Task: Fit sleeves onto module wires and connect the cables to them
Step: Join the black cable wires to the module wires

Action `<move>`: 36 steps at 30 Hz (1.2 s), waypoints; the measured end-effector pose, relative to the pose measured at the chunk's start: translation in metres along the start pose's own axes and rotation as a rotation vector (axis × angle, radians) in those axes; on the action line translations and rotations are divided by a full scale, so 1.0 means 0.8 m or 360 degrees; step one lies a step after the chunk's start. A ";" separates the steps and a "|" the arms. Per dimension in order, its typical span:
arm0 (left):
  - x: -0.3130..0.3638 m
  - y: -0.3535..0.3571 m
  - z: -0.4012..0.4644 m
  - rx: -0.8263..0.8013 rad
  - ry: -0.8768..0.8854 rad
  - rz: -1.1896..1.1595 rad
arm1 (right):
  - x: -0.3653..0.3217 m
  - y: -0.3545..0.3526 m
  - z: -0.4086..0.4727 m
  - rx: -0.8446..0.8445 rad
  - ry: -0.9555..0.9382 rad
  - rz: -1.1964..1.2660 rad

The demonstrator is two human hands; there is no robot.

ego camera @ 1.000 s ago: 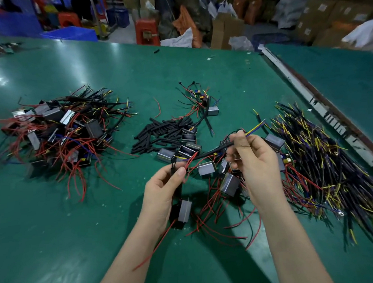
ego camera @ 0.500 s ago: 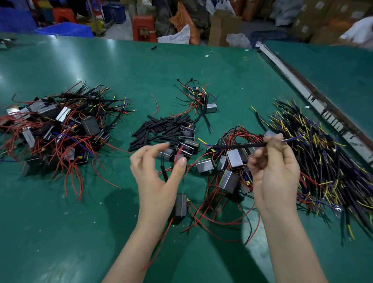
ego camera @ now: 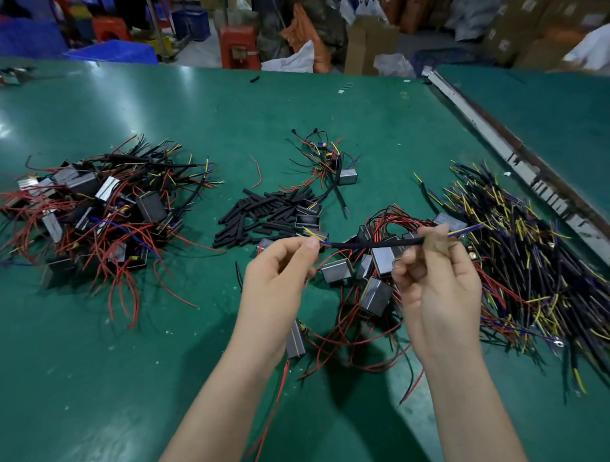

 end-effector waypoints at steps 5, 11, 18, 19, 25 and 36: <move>0.010 0.011 -0.004 -0.0121 0.0145 0.0028 | 0.018 0.018 -0.016 -0.0372 0.0121 -0.0166; 0.006 0.023 -0.011 -0.0057 0.0247 -0.0009 | 0.034 0.030 -0.034 -0.0266 -0.0032 -0.0242; -0.004 0.033 -0.031 0.0056 0.0256 -0.0104 | 0.036 0.026 -0.055 0.0051 -0.0252 -0.0361; -0.004 0.033 -0.031 0.0069 0.0254 -0.0111 | 0.035 0.024 -0.058 0.0090 -0.0283 -0.0405; -0.005 0.043 -0.041 0.0076 0.0256 -0.0007 | 0.026 0.016 -0.065 0.0317 -0.0484 -0.0663; -0.025 0.062 -0.060 0.0033 -0.0544 -0.0952 | 0.038 0.018 -0.073 0.0289 -0.0202 -0.0201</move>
Point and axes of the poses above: each hand's wrist, its own z-axis towards the middle knuckle, its own y-axis out of the palm, x = y × z, the point moved 4 cm from there along z, towards the middle knuckle, and after that the axes turned 4 degrees about -y, right-handed, at the moved point
